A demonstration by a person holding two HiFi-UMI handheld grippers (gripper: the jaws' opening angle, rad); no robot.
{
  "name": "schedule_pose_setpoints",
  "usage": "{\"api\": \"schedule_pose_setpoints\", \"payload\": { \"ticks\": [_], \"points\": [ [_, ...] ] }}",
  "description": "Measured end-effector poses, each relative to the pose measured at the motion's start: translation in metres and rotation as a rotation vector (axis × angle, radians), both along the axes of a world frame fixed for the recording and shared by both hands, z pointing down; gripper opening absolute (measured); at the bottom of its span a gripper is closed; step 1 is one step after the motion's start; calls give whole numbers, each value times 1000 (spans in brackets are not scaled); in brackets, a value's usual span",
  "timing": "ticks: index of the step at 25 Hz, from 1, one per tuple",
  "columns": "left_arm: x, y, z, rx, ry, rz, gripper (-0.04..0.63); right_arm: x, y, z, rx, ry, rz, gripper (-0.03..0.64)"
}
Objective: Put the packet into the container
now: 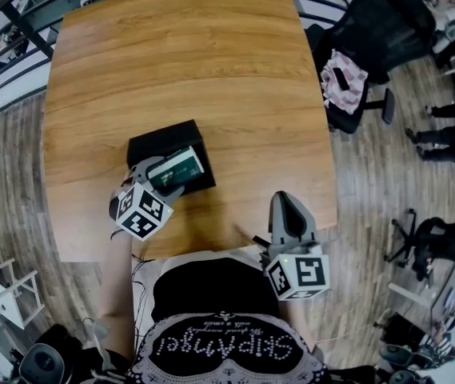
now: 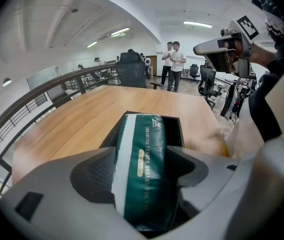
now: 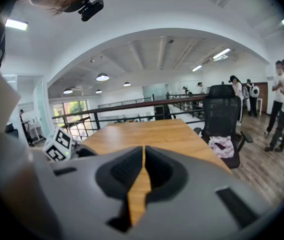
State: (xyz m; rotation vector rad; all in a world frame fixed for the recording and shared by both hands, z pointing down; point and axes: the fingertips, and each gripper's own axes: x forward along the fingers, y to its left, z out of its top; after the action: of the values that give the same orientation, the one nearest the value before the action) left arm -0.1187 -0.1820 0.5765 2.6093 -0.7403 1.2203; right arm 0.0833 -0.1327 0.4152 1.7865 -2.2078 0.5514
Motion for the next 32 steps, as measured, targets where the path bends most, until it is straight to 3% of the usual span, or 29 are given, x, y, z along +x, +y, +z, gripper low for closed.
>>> {"api": "schedule_pose_setpoints", "payload": {
  "ticks": [6, 21, 25, 32],
  "points": [
    [10, -6, 14, -33, -77, 17, 341, -3, 1, 1, 4, -6, -8, 38],
    [6, -5, 4, -9, -75, -26, 344, -7, 9, -6, 25, -9, -35, 38],
    [0, -12, -30, 63, 33, -118, 344, -10, 10, -7, 31, -9, -46, 38],
    [-21, -24, -131, 236, 348, -313, 325, -24, 8, -13, 52, -14, -84, 38]
  ]
}}
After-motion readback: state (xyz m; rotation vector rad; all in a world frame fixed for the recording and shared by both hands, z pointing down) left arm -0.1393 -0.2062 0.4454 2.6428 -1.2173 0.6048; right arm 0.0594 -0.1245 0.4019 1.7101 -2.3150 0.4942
